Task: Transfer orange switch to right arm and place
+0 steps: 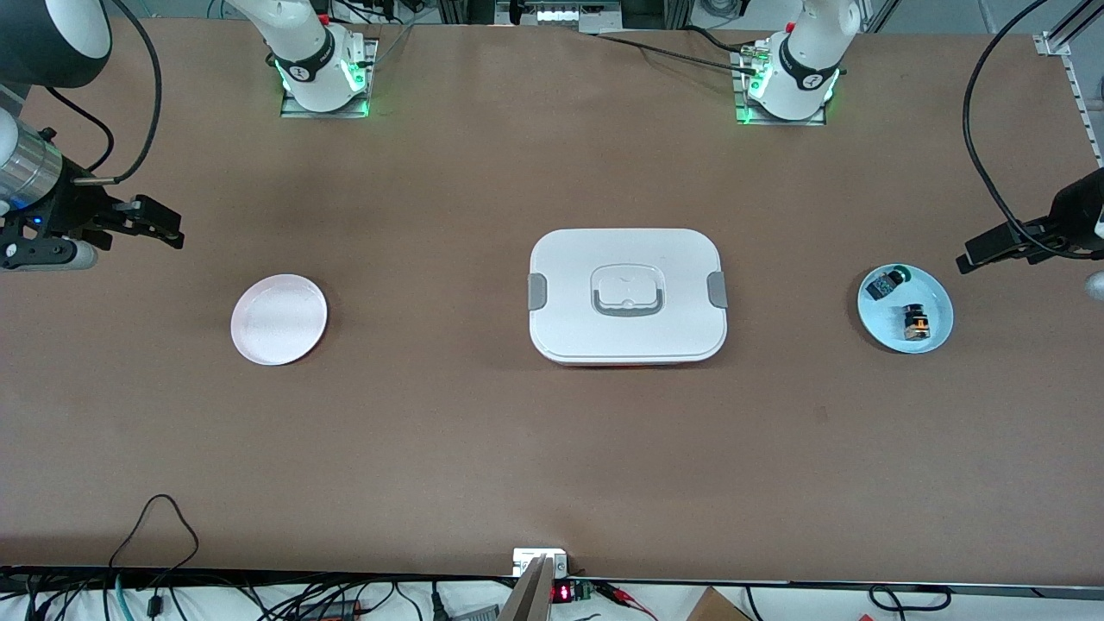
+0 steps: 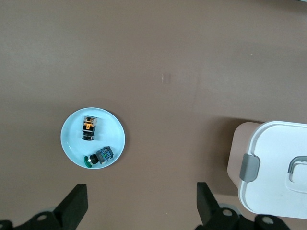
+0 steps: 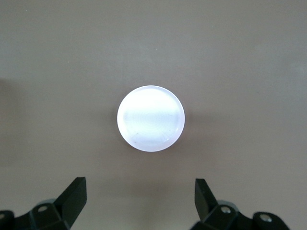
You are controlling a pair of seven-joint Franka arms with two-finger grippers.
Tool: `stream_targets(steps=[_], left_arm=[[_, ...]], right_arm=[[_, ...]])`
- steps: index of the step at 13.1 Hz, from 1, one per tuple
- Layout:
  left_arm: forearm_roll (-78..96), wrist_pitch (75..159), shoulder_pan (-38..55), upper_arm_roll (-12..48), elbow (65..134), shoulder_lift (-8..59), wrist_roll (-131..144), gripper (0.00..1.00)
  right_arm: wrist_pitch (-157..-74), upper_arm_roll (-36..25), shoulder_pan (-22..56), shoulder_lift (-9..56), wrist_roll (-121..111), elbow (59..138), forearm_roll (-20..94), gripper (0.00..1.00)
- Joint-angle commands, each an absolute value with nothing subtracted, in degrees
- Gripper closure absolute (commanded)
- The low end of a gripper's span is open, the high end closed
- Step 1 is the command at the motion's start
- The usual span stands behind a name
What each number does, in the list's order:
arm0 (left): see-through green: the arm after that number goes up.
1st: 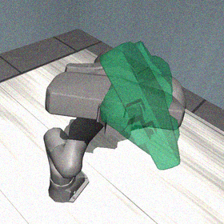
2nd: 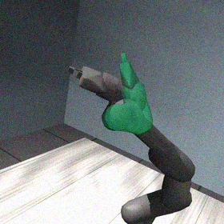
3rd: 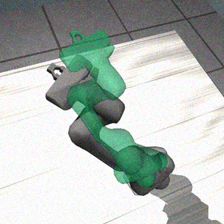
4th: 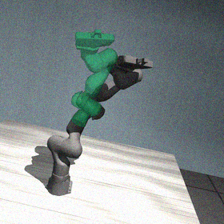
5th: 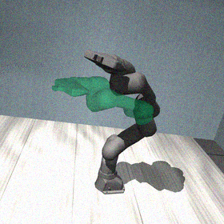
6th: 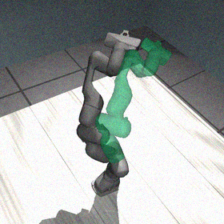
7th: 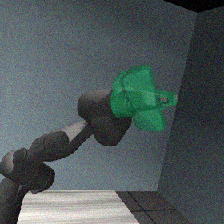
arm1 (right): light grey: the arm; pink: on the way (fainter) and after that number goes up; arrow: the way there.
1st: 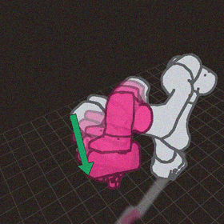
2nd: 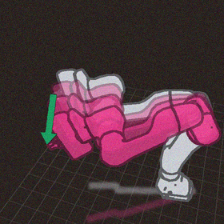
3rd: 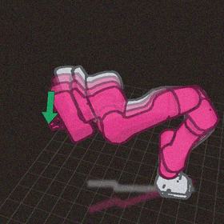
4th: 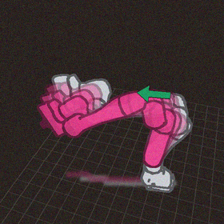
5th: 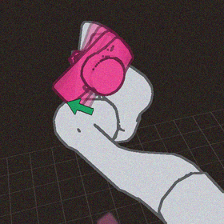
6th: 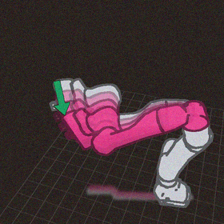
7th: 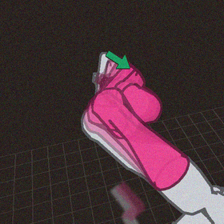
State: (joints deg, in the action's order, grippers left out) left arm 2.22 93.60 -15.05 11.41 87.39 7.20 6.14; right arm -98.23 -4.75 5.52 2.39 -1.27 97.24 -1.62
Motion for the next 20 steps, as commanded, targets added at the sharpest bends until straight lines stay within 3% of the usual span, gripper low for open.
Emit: stream_targets(steps=[1,20], left_arm=[[1.05,96.3,-15.9,11.69,87.01,7.47,4.49,0.0],[1.23,94.66,-15.82,12.39,87.01,7.12,4.39,0.0]], right_arm=[[-98.0,-4.31,5.54,1.23,-2.02,97.91,-3.07,0.0],[-97.82,-4.48,4.92,3.16,-1.93,96.85,-2.9,0.0]])
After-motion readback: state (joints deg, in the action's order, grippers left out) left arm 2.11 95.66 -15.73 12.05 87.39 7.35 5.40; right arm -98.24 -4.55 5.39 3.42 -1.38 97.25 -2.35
